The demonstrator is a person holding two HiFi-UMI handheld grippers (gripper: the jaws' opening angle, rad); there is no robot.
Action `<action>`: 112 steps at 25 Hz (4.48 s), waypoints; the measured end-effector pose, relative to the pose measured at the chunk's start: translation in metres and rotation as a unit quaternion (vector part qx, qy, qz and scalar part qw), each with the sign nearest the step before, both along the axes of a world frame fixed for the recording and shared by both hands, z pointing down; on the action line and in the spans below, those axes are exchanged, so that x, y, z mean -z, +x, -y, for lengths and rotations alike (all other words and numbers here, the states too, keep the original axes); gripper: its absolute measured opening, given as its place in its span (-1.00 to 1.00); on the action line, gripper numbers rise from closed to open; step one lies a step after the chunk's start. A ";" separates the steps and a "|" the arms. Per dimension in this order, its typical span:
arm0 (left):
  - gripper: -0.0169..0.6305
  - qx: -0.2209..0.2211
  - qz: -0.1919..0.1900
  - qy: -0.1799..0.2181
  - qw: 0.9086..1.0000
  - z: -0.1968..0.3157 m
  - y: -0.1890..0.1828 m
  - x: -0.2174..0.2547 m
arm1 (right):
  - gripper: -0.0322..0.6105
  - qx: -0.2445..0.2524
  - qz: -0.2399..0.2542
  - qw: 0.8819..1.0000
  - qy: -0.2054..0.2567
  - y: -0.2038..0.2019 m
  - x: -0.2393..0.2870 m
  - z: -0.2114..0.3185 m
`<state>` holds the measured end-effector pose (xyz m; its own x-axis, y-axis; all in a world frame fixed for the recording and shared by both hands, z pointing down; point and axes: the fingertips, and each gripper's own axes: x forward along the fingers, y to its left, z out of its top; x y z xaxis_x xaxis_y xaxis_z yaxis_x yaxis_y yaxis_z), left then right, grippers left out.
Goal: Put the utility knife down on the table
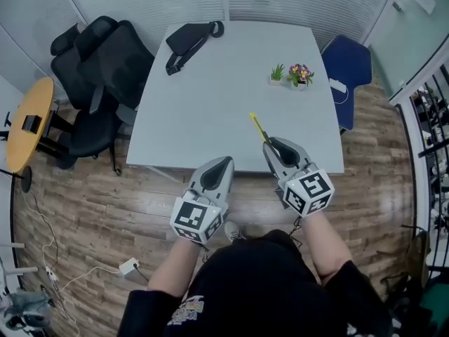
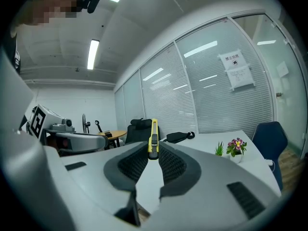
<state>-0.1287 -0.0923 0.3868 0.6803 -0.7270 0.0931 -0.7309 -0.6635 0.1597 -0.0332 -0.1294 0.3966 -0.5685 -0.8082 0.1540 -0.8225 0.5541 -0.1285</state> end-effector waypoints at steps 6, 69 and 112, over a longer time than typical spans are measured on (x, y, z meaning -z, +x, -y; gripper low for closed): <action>-0.93 -0.018 -0.010 -0.004 1.000 0.016 -0.004 -0.003 | -0.68 -0.011 -0.016 1.000 -0.003 -0.008 -0.001 0.016; -0.93 0.034 0.015 -0.157 0.987 0.146 0.035 -0.138 | -0.68 0.084 -0.164 0.937 -0.297 0.004 -0.311 0.195; -0.93 -0.022 0.012 0.004 1.000 0.018 0.005 -0.010 | -0.89 -0.020 -0.037 0.999 -0.003 0.038 -0.003 0.007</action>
<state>-0.1234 -0.1107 0.3967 0.7095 -0.6970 0.1040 -0.7044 -0.6964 0.1377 0.0045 -0.1363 0.4000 -0.5227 -0.8287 0.2003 -0.8513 0.5201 -0.0699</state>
